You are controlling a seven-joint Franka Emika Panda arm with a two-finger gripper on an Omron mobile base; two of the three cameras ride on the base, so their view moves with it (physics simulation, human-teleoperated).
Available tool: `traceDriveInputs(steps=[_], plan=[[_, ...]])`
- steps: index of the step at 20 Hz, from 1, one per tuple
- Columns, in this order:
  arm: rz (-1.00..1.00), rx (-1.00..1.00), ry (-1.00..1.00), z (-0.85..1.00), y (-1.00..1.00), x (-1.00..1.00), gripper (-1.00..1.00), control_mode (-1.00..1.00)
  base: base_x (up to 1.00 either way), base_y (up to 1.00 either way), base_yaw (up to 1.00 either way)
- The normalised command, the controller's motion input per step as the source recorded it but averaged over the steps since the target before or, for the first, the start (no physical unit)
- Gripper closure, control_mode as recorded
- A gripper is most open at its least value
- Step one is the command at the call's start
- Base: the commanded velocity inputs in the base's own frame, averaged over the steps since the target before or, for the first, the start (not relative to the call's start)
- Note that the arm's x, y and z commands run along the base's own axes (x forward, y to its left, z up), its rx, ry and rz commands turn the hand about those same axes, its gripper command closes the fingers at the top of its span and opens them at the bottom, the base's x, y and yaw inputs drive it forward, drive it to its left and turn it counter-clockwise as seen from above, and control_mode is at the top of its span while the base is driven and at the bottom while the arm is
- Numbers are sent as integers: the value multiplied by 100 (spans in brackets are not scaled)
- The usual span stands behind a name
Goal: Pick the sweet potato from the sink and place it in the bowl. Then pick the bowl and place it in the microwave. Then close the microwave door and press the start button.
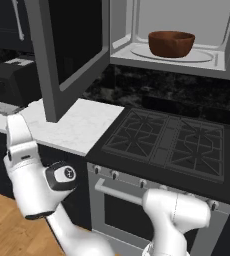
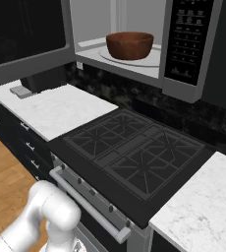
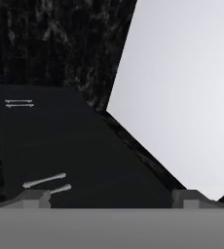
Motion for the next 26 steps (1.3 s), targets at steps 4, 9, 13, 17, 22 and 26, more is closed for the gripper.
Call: traceDriveInputs(steps=[4, 9, 13, 17, 22, 26], plan=[[-6, 22, 6, -14, 48, 0, -100, -100, 0, 0, 0], [0, 24, -1, -38, 26, 11, -100, -100, 0, 0, 0], [-6, 17, -1, -43, 33, 33, -100, -100, 0, 0, 0], [-9, 0, 1, -5, 18, 41, -100, -100, 0, 0, 0], [-18, -1, 0, 1, 12, 30, -100, -100, 0, 0, 0], [-28, -3, 3, 0, 19, 24, -100, -100, 0, 0, 0]])
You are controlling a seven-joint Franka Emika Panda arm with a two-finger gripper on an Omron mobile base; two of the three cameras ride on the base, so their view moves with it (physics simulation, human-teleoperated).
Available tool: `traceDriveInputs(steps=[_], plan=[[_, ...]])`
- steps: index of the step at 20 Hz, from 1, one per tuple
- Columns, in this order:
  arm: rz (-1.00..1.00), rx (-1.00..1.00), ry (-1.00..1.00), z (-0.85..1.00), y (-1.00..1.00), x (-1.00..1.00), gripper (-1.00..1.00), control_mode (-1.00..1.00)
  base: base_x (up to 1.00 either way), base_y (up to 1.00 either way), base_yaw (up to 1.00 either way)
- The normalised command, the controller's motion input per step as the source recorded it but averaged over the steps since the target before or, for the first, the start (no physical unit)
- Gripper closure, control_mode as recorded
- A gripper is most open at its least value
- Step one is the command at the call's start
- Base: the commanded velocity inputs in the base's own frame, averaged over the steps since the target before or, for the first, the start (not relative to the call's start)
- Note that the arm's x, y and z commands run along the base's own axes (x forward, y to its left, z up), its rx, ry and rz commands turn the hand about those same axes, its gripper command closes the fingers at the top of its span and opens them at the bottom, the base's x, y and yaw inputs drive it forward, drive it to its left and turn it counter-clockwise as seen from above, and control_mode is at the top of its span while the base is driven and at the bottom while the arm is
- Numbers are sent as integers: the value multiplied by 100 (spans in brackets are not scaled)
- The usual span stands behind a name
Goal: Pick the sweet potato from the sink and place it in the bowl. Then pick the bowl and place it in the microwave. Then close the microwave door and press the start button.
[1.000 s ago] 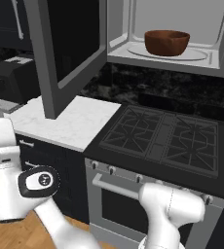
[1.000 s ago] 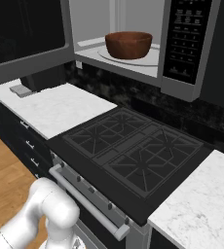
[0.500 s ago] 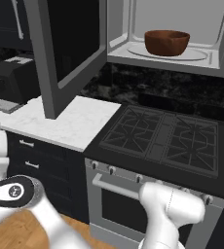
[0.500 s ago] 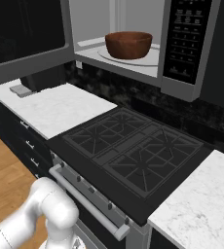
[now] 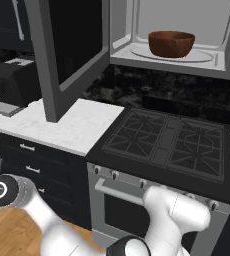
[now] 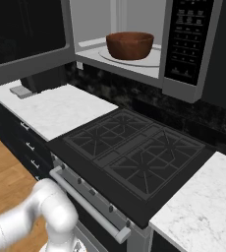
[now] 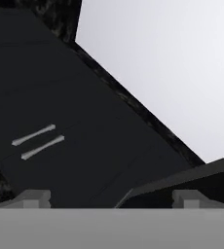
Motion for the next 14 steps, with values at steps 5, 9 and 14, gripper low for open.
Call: traceDriveInputs(steps=[5, 9, 14], plan=[[-22, 0, 11, 3, 0, 35, -100, -100, 0, 0, 0], [-11, 0, 9, 11, 0, 27, -100, -100, 0, 0, 0], [-4, 0, 1, 23, -20, 12, -100, -100, 0, 0, 0]])
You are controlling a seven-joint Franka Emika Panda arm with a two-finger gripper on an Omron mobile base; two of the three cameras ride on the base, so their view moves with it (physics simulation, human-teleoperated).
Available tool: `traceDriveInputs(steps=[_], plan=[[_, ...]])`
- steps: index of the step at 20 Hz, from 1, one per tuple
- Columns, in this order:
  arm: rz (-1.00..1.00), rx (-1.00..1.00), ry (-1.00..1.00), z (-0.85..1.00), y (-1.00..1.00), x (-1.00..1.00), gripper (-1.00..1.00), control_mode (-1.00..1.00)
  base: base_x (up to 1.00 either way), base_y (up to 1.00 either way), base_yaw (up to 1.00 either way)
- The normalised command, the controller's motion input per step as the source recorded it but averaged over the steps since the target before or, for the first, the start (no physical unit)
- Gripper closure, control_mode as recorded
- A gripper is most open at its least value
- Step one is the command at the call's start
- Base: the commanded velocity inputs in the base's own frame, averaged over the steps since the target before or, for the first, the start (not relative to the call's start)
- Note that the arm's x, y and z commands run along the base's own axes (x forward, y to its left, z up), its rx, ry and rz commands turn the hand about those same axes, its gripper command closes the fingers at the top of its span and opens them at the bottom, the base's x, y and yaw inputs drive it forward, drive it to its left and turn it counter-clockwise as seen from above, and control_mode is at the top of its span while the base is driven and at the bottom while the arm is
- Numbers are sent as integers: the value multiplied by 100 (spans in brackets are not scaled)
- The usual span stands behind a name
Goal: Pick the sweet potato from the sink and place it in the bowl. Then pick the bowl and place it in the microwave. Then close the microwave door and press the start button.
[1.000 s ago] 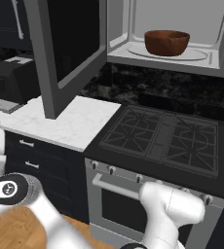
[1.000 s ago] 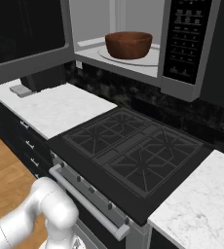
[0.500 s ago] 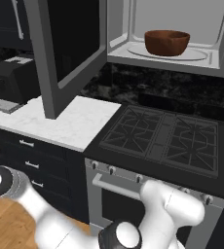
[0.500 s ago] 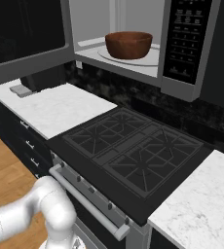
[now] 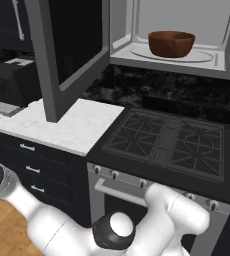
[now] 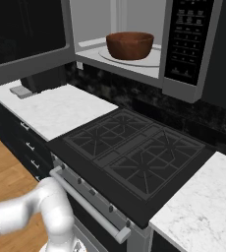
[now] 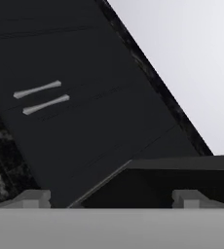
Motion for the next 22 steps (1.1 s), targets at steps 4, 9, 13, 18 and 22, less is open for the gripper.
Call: traceDriveInputs(steps=[4, 9, 13, 18, 22], plan=[[0, 3, 0, 15, -59, 3, -100, -100, 0, 0, 0], [0, 0, 1, 1, -46, 19, -100, -100, 0, 0, 0], [0, 0, 8, 0, -18, 45, -100, -100, 0, 0, 0], [0, 0, 7, 0, -5, 62, -100, -100, 0, 0, 0], [0, 0, 5, 0, -5, 26, -100, -100, 0, 0, 0]])
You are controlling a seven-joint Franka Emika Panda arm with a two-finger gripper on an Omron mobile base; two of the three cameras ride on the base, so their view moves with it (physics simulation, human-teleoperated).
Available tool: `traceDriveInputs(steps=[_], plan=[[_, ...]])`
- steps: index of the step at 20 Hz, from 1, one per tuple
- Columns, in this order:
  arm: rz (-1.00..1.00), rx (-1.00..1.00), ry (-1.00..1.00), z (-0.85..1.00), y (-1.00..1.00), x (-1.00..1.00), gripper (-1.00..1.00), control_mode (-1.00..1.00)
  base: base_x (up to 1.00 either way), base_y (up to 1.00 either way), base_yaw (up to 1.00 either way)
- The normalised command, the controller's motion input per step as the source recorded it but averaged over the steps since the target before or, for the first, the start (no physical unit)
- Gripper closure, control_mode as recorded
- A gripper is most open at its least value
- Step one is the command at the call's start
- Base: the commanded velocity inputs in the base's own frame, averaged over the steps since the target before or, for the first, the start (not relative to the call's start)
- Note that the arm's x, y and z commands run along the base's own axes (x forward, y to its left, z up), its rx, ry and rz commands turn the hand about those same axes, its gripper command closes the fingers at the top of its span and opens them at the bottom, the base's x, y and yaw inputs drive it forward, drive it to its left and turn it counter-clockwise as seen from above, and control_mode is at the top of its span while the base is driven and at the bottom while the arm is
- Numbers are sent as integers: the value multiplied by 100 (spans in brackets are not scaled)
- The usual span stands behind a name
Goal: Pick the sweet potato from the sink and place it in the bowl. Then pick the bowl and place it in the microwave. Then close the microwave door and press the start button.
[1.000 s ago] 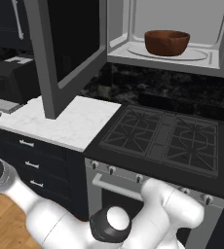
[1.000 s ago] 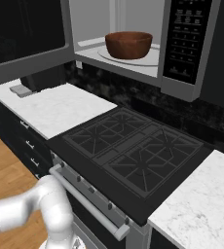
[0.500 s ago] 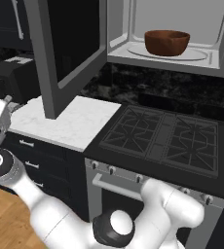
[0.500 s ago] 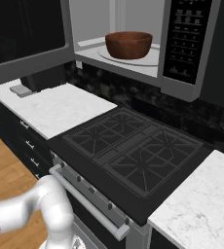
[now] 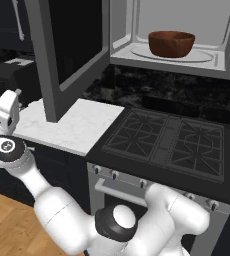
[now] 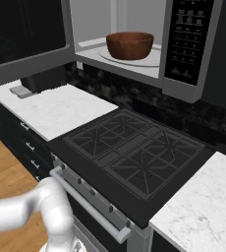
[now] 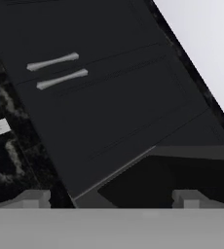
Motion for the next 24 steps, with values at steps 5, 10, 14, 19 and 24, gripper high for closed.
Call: traceDriveInputs(steps=[5, 10, 14, 19, 24], plan=[[0, 0, 3, 0, 0, 7, -100, -100, 0, 0, 0], [0, 0, 0, 0, -13, 0, -100, -100, 0, 0, 0], [0, 0, 0, 0, -54, -1, -100, -100, 0, 0, 0], [0, 0, 0, 0, -64, -7, -100, -100, 0, 0, 0], [0, 2, -3, 11, -79, -37, -100, -100, 0, 0, 0]])
